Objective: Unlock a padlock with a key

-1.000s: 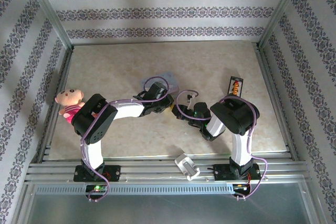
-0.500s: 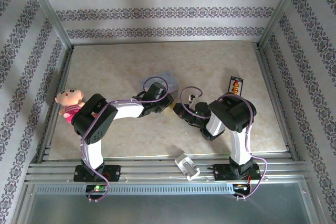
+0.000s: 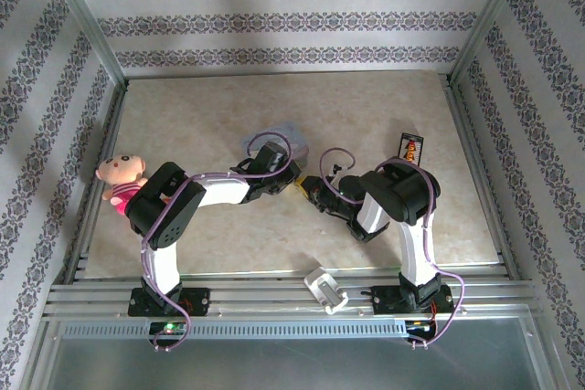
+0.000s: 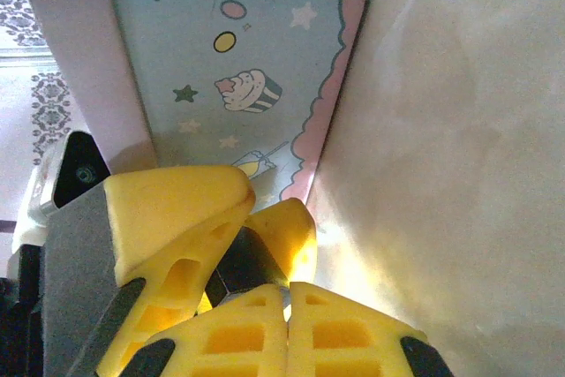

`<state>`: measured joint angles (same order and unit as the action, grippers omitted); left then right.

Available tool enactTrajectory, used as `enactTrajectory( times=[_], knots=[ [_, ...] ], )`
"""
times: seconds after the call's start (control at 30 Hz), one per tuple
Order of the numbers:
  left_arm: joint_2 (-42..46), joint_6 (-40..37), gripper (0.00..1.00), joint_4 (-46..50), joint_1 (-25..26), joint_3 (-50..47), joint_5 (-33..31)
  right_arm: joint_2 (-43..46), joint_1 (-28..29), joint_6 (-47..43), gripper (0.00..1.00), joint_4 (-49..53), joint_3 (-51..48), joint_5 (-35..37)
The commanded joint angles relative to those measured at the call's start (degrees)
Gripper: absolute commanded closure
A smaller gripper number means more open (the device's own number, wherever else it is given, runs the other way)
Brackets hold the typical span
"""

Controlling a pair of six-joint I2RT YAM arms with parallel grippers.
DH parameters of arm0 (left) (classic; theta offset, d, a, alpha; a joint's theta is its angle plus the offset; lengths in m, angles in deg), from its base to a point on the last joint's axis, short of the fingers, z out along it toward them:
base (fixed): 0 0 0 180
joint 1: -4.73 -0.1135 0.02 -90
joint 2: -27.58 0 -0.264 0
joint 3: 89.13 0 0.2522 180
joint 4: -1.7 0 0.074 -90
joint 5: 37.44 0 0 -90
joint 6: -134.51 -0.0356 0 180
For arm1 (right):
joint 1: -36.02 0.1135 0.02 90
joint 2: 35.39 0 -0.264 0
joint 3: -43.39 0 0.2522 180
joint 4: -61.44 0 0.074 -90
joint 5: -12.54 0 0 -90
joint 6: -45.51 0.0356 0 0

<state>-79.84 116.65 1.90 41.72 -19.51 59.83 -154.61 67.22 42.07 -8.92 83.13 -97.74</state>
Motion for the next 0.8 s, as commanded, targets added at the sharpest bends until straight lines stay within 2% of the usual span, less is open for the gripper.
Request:
enactTrajectory(
  times=[0.0, 0.77],
  knots=[
    [-1.29, 4.12, 1.00, -1.99, 1.43, -1.06, 9.79, -3.05, -0.69, 5.73, 1.00, 4.66, 1.62, 1.48],
    [-2.01, 5.73, 0.98, -5.36, 1.42, -2.24, 11.01, -4.68, 1.05, 23.48, 1.00, 4.66, -1.22, -0.03]
  ],
)
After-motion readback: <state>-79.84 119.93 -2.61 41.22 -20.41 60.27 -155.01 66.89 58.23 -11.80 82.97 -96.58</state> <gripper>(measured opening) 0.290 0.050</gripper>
